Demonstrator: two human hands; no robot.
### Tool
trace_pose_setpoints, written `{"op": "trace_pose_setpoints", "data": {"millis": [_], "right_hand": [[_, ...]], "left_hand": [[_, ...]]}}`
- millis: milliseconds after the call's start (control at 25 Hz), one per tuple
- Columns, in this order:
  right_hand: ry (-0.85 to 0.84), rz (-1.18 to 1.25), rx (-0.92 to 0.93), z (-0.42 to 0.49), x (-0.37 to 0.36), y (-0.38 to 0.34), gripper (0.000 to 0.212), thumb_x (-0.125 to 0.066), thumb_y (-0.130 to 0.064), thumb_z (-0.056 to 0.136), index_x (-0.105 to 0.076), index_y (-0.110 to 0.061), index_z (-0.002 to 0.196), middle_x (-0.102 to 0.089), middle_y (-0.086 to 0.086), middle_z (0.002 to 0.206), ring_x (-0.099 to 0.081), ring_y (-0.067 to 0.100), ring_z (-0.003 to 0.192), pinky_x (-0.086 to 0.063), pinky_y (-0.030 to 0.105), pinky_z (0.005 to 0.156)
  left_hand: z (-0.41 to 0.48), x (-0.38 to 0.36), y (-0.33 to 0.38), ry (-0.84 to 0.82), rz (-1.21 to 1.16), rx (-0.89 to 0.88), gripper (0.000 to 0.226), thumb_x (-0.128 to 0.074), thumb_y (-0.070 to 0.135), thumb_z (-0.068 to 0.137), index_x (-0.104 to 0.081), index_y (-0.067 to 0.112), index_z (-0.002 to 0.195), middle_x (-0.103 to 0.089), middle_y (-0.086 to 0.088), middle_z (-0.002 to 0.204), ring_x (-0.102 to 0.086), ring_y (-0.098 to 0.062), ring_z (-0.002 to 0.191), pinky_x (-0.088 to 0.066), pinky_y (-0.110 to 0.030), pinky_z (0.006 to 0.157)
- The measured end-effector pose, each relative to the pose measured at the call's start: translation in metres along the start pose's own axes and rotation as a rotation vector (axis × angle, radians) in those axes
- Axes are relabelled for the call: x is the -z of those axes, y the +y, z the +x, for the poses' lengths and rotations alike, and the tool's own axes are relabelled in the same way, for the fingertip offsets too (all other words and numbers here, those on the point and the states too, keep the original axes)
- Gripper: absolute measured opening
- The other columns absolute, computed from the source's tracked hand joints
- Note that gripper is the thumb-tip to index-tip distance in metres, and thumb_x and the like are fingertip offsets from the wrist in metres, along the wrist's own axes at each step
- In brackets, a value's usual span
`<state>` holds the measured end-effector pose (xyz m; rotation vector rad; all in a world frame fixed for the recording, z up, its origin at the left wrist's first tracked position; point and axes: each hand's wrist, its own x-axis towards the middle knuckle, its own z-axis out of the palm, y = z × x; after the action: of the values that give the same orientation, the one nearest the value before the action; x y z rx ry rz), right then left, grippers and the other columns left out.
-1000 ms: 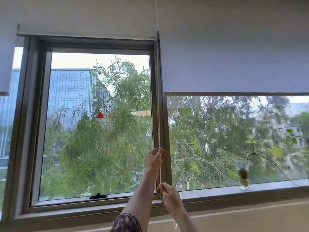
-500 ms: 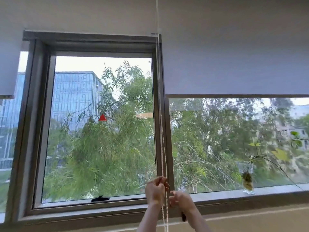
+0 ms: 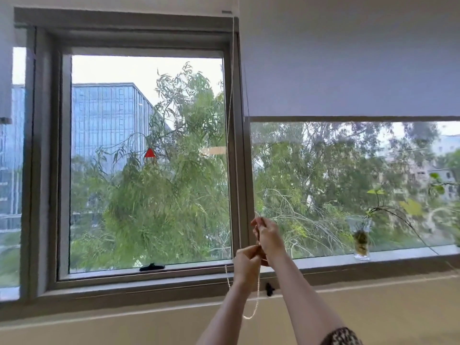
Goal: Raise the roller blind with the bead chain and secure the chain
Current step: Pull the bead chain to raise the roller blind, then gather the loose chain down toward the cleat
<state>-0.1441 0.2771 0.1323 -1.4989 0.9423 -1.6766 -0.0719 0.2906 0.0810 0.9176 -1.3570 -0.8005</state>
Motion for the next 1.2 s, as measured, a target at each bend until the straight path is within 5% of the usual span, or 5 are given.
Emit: {"op": "trace_pose_setpoints", "data": {"millis": [320,520,960,1080,1200], "right_hand": [[-0.028,-0.172,0.06,-0.005,0.006,0.017,0.029,-0.038,-0.009,0.097,-0.059,-0.009,0.077,-0.058,0.01,0.073,-0.052,0.021,0.067,-0.049,0.039,0.071],[-0.05,-0.076,0.037,-0.017,-0.001,0.037,0.034,-0.041,0.005,0.091,-0.059,-0.014,0.07,-0.05,-0.002,0.059,-0.039,0.009,0.054,-0.03,0.018,0.049],[-0.15,-0.745,0.124,-0.032,0.016,0.127,0.033,-0.051,-0.024,0.091,-0.058,-0.026,0.058,-0.06,-0.009,0.052,-0.053,0.0,0.053,-0.038,0.015,0.061],[-0.249,-0.698,0.003,-0.023,0.022,0.16,0.052,-0.039,-0.009,0.097,-0.057,-0.021,0.05,-0.057,-0.005,0.052,-0.056,0.009,0.056,-0.035,0.022,0.067],[-0.403,-0.609,-0.037,-0.014,0.028,0.167,0.05,-0.021,-0.001,0.1,-0.048,-0.009,0.058,-0.046,0.004,0.056,-0.044,0.014,0.059,-0.029,0.023,0.058]], "left_hand": [[0.026,0.027,0.026,-0.09,-0.151,0.115,0.027,-0.046,0.007,0.092,-0.066,-0.003,0.109,-0.069,-0.01,0.088,-0.065,-0.019,0.079,-0.05,-0.028,0.069],[0.051,0.028,0.059,-0.025,-0.139,0.024,0.017,-0.06,0.022,0.091,-0.073,0.01,0.091,-0.073,-0.003,0.086,-0.065,-0.017,0.081,-0.05,-0.031,0.077],[0.069,0.005,0.072,0.188,-0.148,0.045,0.006,-0.064,0.007,0.087,-0.071,0.008,0.085,-0.074,-0.011,0.086,-0.065,-0.016,0.076,-0.048,-0.019,0.062],[0.067,0.002,0.061,0.163,-0.173,0.079,0.011,-0.062,0.007,0.088,-0.069,0.002,0.095,-0.072,-0.015,0.092,-0.065,-0.021,0.084,-0.051,-0.025,0.073],[0.072,0.002,0.06,0.152,-0.171,0.077,0.012,-0.06,0.008,0.09,-0.07,0.004,0.094,-0.072,-0.007,0.082,-0.063,-0.012,0.07,-0.05,-0.015,0.056]]}}
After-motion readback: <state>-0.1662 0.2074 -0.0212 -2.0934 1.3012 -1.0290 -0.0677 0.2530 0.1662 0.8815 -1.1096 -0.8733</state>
